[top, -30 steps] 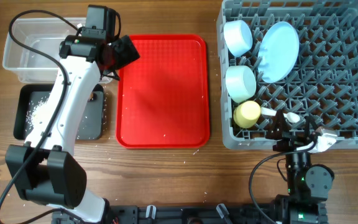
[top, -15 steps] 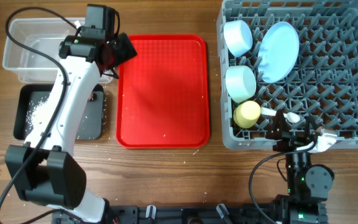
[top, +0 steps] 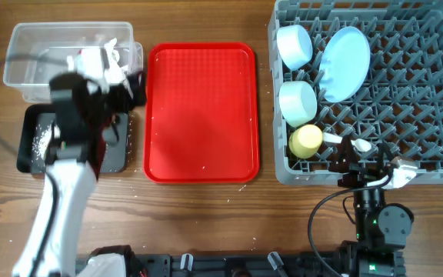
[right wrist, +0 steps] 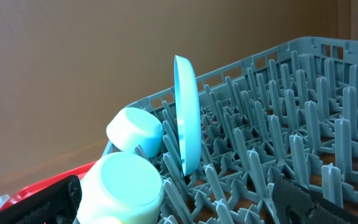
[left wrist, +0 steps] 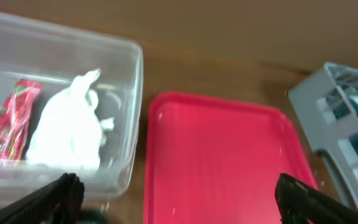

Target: Sort waste into correct bins and load items into the dishwasher rack

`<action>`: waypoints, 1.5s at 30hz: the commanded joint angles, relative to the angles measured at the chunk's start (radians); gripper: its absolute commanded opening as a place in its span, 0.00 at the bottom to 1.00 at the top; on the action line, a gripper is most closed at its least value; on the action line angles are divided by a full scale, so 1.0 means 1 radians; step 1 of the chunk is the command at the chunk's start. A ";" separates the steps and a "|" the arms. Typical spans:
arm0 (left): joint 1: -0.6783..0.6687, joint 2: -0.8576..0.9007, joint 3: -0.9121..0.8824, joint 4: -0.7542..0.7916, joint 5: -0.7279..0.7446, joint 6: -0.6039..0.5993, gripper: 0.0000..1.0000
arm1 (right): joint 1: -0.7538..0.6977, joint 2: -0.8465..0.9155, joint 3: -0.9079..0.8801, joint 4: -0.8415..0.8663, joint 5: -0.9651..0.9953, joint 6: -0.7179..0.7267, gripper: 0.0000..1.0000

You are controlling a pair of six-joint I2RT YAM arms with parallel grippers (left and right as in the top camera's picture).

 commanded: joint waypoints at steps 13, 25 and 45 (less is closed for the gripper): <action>0.061 -0.953 -0.787 0.188 -0.015 0.028 1.00 | -0.003 -0.010 -0.002 0.005 -0.015 0.008 1.00; 0.061 -1.241 -0.787 -0.003 -0.050 0.028 1.00 | -0.003 -0.010 -0.002 0.005 -0.015 0.008 1.00; 0.061 -1.240 -0.787 -0.001 -0.052 0.027 1.00 | -0.003 -0.010 -0.002 0.005 -0.015 0.007 1.00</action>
